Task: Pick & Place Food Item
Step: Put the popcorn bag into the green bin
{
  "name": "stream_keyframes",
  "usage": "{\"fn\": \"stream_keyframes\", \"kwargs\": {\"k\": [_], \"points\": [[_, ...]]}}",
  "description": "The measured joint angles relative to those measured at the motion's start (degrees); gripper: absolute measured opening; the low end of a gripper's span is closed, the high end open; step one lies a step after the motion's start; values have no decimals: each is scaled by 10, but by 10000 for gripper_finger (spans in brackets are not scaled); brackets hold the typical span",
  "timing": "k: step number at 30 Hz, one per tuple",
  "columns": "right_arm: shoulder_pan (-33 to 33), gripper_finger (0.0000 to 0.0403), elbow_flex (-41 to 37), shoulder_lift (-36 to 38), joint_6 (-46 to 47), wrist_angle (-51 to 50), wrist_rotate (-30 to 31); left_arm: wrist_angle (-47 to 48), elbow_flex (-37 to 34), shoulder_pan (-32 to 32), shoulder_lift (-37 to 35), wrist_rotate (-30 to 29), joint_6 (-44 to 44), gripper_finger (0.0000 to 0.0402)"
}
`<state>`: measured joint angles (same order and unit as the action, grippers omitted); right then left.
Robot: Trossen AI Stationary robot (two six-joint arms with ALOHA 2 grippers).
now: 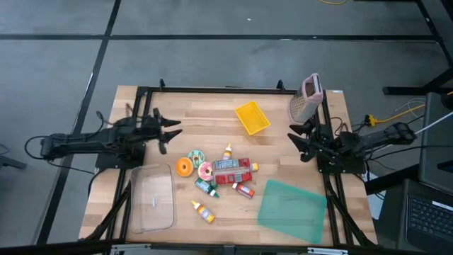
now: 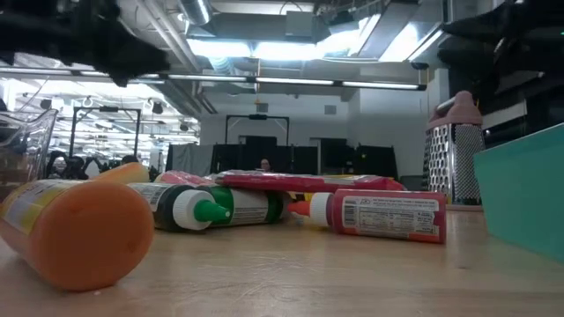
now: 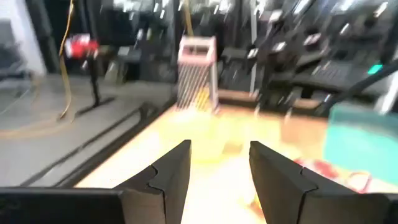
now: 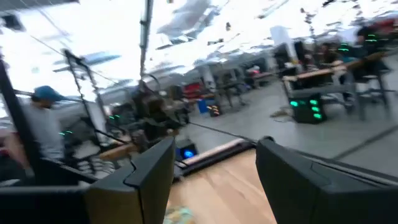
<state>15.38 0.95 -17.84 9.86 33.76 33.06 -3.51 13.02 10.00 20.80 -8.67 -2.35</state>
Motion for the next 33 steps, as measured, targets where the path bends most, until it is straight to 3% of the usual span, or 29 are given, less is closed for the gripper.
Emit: {"fn": "stream_keyframes", "kwargs": {"k": [5, 12, 17, 24, 33], "points": [[-45, 223, 36, -140, 0, 25, 25, -17, 62, 40, 150, 46, 16, 157], [-73, 223, 158, -327, -84, 22, -10, -35, 127, 62, 338, 68, 40, 157], [-96, 223, 224, -425, -25, -69, -12, -45, 147, 61, 432, 74, 37, 157], [-125, 223, 295, -503, 91, -255, -37, -83, 148, 47, 481, 85, 31, 157], [-138, 223, 318, -568, 166, -282, -142, -160, 148, 46, 481, 84, 34, 155]]}}
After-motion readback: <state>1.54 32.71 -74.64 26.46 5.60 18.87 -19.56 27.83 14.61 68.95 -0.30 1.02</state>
